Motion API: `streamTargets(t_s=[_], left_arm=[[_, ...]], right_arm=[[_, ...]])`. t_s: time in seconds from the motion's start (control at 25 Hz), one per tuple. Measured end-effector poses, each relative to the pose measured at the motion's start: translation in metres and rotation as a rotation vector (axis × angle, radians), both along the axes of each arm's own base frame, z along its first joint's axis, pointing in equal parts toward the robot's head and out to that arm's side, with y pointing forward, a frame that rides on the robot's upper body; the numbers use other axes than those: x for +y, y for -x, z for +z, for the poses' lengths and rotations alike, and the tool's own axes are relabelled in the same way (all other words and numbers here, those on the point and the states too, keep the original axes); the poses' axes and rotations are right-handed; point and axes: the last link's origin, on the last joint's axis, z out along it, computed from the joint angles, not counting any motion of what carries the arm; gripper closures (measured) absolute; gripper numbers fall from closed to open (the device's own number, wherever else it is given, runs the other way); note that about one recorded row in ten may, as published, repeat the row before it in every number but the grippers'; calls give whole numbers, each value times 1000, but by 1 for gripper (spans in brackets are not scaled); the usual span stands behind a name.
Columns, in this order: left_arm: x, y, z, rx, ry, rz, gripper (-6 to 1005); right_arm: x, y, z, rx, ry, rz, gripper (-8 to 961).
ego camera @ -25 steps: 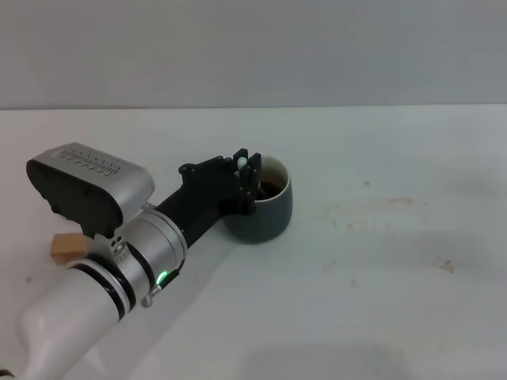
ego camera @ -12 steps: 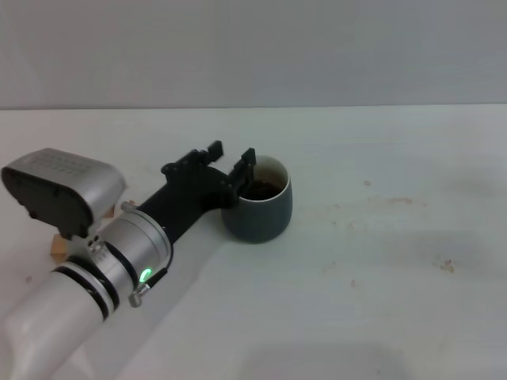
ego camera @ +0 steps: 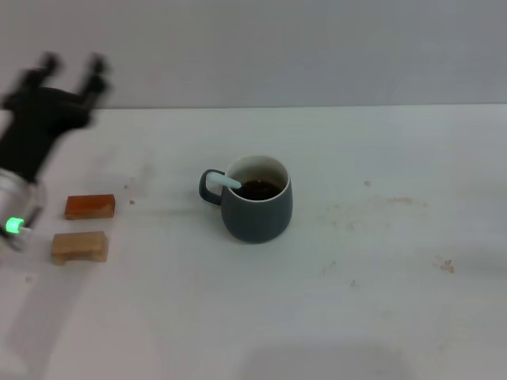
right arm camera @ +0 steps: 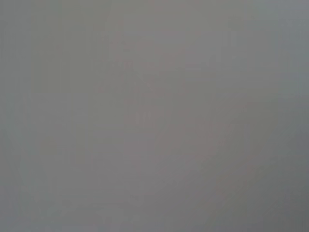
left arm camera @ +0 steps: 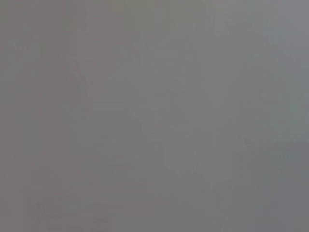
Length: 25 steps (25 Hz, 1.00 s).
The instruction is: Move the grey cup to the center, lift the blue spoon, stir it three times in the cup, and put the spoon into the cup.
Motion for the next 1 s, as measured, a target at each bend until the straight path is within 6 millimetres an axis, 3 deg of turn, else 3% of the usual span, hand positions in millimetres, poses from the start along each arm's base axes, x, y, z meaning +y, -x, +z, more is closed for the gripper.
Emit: streamTargets(t_s=[0.12,0.2,0.32,0.36,0.44,0.56,0.6,1.0], left_arm=[[1,6,6,4,-36,11,328],[7,41,33,61,-159,119,328],[8,51,39,74,-180,152,328],[8,51,39,74,-180,152,328],[2,85,59,80,-249,265,328],[-2,95,63,80,-266,295,328],[-8,107,69,75,-285,334,328],[-21,124,72,91,-298,382,328]], right_arm=[[-19,-18,17,30,-107,-33,833],[-32,-30,26,47,-170,-64,830],[-55,-51,36,83,-272,-116,826],[-62,-57,38,90,-300,-133,824],[-77,-69,39,90,-354,-164,821],[-92,-77,37,70,-396,-183,817],[-96,-79,36,71,-405,-186,816],[-134,-100,25,205,-448,-204,804]])
